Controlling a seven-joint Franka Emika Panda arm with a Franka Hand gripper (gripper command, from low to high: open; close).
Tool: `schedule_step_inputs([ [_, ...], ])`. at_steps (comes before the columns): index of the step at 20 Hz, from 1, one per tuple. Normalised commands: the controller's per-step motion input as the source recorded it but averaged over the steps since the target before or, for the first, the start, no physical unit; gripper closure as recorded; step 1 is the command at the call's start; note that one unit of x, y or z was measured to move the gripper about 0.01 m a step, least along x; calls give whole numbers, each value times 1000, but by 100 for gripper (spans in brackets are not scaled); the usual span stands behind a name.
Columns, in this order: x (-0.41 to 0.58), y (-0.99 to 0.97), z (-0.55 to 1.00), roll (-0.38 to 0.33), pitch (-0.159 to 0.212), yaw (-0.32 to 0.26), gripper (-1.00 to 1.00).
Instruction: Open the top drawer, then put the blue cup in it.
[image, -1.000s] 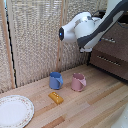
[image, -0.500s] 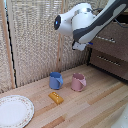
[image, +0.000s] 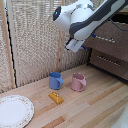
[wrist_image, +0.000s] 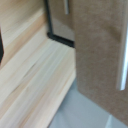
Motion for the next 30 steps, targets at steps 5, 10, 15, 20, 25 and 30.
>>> schedule_step_inputs([
  [5, 153, 331, -1, 375, -54, -133, -100],
  [10, 241, 301, -42, 375, -63, -127, -100],
  [15, 346, 207, -141, 364, -35, -137, -100],
  [20, 483, 121, -318, 259, 0, -111, -100],
  [25, 433, 83, -343, 212, 15, -70, -100],
  [30, 305, 89, -328, 160, 23, -30, -100],
])
